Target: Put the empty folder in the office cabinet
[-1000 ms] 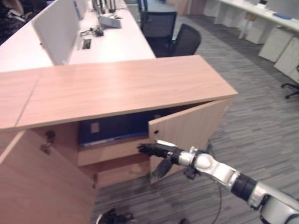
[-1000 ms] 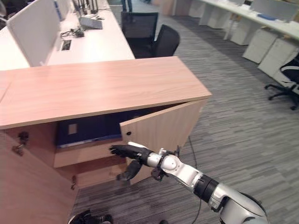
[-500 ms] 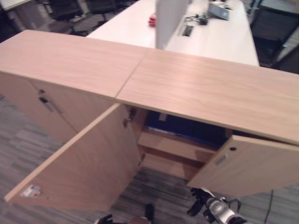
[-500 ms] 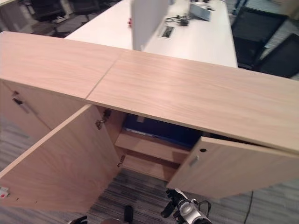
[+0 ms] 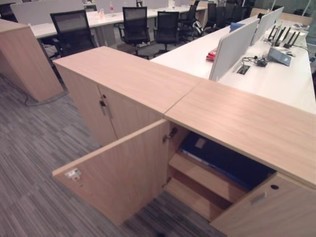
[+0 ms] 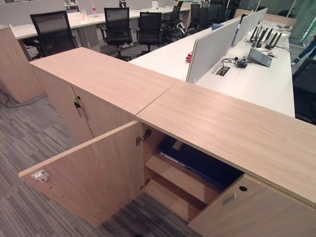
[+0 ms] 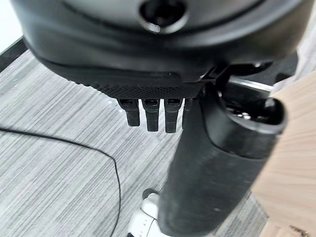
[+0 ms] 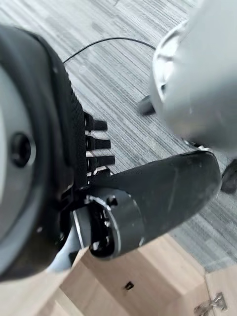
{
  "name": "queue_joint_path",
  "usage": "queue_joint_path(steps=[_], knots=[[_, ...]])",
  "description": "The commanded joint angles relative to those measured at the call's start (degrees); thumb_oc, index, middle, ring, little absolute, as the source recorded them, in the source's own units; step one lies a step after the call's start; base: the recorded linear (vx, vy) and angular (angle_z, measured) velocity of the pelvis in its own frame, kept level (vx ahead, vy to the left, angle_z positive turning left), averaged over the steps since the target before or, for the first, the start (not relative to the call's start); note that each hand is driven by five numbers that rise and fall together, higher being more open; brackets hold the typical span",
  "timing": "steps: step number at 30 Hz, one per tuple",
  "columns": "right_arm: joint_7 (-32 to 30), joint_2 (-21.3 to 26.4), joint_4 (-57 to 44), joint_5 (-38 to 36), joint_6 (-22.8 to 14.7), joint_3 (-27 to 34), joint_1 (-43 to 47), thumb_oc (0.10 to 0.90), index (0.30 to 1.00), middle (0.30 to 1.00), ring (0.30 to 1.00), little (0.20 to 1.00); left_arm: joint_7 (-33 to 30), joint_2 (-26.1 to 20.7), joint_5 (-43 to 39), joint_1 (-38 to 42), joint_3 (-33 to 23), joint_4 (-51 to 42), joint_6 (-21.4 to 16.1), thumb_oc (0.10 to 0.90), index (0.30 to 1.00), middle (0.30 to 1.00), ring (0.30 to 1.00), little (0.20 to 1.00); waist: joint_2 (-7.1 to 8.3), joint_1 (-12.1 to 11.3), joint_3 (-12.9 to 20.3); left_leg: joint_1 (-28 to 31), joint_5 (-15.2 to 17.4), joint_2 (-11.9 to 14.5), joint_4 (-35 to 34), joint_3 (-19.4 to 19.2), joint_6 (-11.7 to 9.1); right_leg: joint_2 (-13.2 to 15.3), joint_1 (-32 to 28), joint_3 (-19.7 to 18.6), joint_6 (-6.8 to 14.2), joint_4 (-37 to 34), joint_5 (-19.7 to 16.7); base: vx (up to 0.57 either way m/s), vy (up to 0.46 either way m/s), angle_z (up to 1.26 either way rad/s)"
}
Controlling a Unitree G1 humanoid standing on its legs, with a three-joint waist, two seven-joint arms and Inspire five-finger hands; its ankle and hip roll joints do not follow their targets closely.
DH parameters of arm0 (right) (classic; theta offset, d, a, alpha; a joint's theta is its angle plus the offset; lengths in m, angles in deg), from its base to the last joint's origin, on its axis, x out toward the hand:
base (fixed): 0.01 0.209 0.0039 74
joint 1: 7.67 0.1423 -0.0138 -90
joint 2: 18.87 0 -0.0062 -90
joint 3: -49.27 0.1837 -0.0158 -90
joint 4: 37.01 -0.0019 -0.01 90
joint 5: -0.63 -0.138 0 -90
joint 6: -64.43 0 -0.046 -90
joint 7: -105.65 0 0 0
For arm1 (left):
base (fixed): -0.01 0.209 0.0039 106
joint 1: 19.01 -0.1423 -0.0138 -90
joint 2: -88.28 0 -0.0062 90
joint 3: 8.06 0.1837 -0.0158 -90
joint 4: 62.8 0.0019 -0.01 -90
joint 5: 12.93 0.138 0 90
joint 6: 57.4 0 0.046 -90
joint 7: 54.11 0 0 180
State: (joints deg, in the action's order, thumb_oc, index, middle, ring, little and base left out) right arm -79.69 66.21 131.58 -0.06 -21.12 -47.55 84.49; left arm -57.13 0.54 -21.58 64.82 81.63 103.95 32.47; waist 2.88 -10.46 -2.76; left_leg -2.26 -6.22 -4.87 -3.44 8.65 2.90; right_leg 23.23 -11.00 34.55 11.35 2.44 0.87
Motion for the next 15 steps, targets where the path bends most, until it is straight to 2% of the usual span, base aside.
queue_joint_path(steps=[1, 4, 10, 11, 13, 14, 15], knots=[[-0.34, 1.31, -0.81, -4.15, -1.0, 2.12, 1.81, 0.8, 0.9, 0.9, 0.9, 0.9, 0.67, -0.87, -3.25, 1.29, -3.04, 1.84, -1.15, 0.8, 0.9, 0.9, 0.9, 0.9, 0.14, -1.43, 1.2, 0.9, 6.17, 2.11, -1.5, 0.05, -3.58, 1.65, 3.09, 2.52, 2.87, -4.47, -10.91, 0.02, -0.042, 0.44], [-0.01, 0.64, -0.72, -6.0, -1.56, 2.47, 1.37, 0.8, 0.9, 0.9, 0.9, 0.9, 1.01, -1.4, -8.47, 0.6, -6.51, 1.58, -1.2, 0.8, 0.9, 0.9, 0.9, 0.9, 0.38, -2.13, 2.11, 0.09, 5.42, 2.68, -1.56, 0.8, -3.95, -0.38, 2.95, 3.19, 2.62, -6.8, -10.27, 0.02, -0.031, 0.41], [0.36, 0.91, -0.94, -7.27, -1.83, 2.85, 0.58, 0.8, 0.9, 0.9, 0.9, 0.9, -0.3, -3.9, -14.68, -0.08, -12.19, 0.18, -2.31, 0.8, 0.9, 0.9, 0.9, 0.9, 0.08, -2.78, 2.66, 0.41, 5.56, 2.38, -1.56, 1.15, -4.0, -0.51, 2.66, 3.46, 2.47, -6.85, -9.9, 0.01, 0.021, 0.06], [0.57, 0.96, -0.5, -6.49, -1.7, 2.65, -0.02, 0.8, 0.9, 0.9, 0.9, 0.9, -1.2, -6.05, -15.8, 0.21, -14.35, -0.85, -2.91, 0.8, 0.9, 0.9, 0.9, 0.9, -0.03, -2.6, 2.88, 0.64, 5.71, 2.37, -1.56, 0.92, -3.97, -0.52, 2.76, 3.0, 2.44, -6.92, -9.86, 0.0, 0.0, 0.0], [0.91, 1.41, 0.15, -5.06, -1.46, 2.33, -0.38, 0.8, 0.9, 0.9, 0.9, 0.9, -2.33, -9.44, -13.95, 0.93, -15.13, -2.07, -3.48, 0.8, 0.9, 0.9, 0.9, 0.9, -0.27, -2.2, 3.01, 1.03, 5.79, 2.5, -1.56, 0.43, -3.98, -0.59, 3.05, 2.35, 2.33, -7.0, -9.89, -0.01, 0.023, -0.09], [0.91, 1.37, 0.16, -5.05, -1.46, 2.34, -0.36, 0.8, 0.9, 0.9, 0.9, 0.9, -2.33, -9.48, -13.93, 0.94, -15.14, -2.06, -3.48, 0.8, 0.9, 0.9, 0.9, 0.9, -0.24, -2.24, 2.99, 1.04, 5.8, 2.5, -1.56, 0.38, -3.98, -0.59, 3.07, 2.3, 2.33, -6.99, -9.89, -0.01, 0.018, -0.21], [1.17, 1.54, 0.81, -4.14, -1.19, 2.08, -0.6, 0.8, 0.9, 0.9, 0.9, 0.9, -3.18, -12.01, -12.25, 1.63, -15.69, -2.8, -3.72, 0.8, 0.9, 0.9, 0.9, 0.9, -0.4, -1.88, 3.22, 1.37, 5.94, 2.6, -1.56, -0.22, -4.01, -0.62, 3.38, 1.72, 2.29, -7.13, -9.97, -0.01, 0.029, -0.26]])
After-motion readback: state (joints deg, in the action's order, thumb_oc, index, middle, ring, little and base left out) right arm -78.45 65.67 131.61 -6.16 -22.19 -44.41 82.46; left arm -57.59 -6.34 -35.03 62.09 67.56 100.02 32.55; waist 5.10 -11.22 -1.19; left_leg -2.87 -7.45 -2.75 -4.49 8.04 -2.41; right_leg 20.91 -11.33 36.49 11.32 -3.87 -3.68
